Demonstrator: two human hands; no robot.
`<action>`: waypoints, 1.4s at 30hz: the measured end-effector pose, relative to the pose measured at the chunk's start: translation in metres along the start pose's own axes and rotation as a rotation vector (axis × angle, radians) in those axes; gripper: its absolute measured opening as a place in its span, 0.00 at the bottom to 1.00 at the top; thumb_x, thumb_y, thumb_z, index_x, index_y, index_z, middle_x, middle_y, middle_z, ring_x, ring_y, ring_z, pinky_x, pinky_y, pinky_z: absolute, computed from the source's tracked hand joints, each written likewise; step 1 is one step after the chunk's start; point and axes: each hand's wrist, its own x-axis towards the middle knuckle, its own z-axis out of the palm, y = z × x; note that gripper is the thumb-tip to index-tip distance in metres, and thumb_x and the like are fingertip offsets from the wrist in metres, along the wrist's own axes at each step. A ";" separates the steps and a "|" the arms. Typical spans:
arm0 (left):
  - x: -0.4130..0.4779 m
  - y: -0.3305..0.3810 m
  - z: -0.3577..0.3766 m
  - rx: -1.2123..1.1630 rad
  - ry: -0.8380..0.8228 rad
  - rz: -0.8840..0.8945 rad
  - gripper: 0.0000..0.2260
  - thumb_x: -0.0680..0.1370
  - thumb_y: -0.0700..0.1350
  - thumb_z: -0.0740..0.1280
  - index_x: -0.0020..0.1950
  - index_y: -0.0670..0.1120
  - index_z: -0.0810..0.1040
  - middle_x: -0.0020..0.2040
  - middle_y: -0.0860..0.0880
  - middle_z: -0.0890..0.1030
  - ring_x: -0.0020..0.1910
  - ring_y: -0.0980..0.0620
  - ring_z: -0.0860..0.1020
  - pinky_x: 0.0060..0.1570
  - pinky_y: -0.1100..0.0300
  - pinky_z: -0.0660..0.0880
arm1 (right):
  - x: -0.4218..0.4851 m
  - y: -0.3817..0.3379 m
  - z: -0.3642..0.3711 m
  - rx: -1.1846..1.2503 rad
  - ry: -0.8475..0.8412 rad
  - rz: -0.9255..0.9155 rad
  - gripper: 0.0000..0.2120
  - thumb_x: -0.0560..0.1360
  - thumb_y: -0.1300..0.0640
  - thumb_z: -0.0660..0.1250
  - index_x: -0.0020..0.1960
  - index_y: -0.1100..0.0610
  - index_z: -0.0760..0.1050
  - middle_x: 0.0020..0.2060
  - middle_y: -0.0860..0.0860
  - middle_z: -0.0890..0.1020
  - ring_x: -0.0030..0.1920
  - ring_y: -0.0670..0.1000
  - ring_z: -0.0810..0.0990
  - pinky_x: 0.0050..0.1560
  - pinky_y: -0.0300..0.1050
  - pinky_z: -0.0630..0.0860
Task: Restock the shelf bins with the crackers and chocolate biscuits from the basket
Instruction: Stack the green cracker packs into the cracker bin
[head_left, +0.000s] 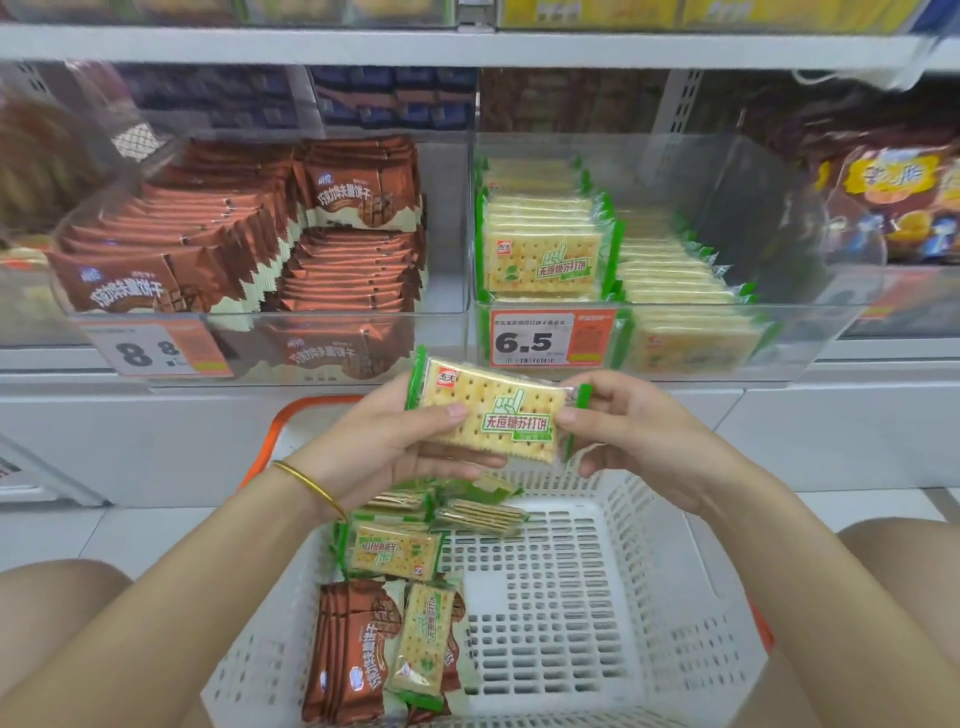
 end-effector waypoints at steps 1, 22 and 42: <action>0.002 0.006 0.003 0.032 -0.015 0.012 0.17 0.75 0.43 0.66 0.62 0.45 0.70 0.53 0.40 0.82 0.49 0.38 0.82 0.46 0.54 0.81 | -0.001 -0.003 -0.001 -0.031 0.008 -0.034 0.10 0.73 0.65 0.69 0.53 0.61 0.74 0.39 0.54 0.83 0.35 0.50 0.80 0.31 0.40 0.75; 0.054 0.029 0.010 1.439 0.472 0.496 0.21 0.77 0.45 0.67 0.68 0.46 0.68 0.77 0.47 0.51 0.73 0.48 0.51 0.71 0.56 0.52 | 0.080 -0.075 -0.038 -0.869 0.637 -0.222 0.21 0.71 0.52 0.74 0.58 0.57 0.69 0.46 0.49 0.73 0.47 0.52 0.73 0.45 0.46 0.69; 0.006 -0.047 -0.055 1.595 0.257 0.375 0.12 0.75 0.47 0.57 0.50 0.49 0.79 0.54 0.52 0.78 0.54 0.48 0.75 0.51 0.49 0.76 | 0.035 0.037 0.055 -0.909 0.274 -0.279 0.03 0.77 0.56 0.63 0.50 0.51 0.71 0.40 0.44 0.77 0.39 0.45 0.75 0.40 0.46 0.74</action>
